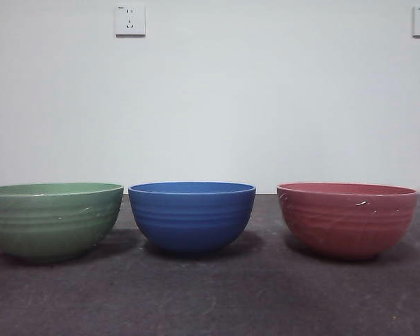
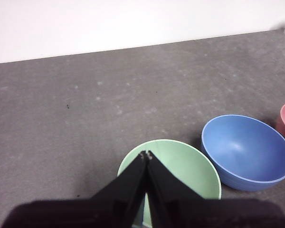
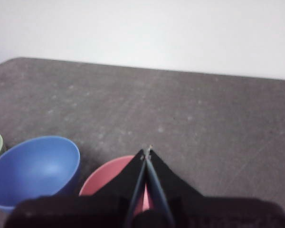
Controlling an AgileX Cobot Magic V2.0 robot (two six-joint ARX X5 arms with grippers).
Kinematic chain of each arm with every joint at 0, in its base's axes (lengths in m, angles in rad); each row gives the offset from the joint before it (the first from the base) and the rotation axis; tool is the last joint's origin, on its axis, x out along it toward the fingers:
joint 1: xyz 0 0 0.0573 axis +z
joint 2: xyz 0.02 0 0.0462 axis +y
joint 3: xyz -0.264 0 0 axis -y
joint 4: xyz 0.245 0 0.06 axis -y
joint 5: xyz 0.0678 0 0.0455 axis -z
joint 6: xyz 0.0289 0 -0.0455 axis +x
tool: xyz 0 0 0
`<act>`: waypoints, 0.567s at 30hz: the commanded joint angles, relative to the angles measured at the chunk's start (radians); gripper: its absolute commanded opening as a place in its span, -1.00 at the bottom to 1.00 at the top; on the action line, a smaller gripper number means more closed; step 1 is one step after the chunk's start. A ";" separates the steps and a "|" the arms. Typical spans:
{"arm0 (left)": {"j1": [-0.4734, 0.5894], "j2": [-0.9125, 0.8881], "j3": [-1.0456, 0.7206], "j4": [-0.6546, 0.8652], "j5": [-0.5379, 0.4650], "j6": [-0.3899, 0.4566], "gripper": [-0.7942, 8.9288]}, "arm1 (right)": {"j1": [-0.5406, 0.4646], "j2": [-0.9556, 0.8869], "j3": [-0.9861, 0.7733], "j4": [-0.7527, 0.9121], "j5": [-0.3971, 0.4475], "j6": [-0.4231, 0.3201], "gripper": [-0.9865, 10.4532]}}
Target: Pick up the green bowl on the top,put the green bowl on the left,pick up the red bowl in the middle,put the red bowl on the right
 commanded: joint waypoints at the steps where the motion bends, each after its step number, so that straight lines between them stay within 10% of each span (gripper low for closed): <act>1: 0.002 -0.002 -0.004 0.003 0.000 -0.010 -0.84 | 0.001 -0.002 -0.005 -0.012 0.000 0.012 -0.82; 17: 0.059 -0.370 -0.230 0.074 -0.256 0.071 -0.84 | 0.001 -0.002 -0.005 -0.099 0.000 0.012 -0.82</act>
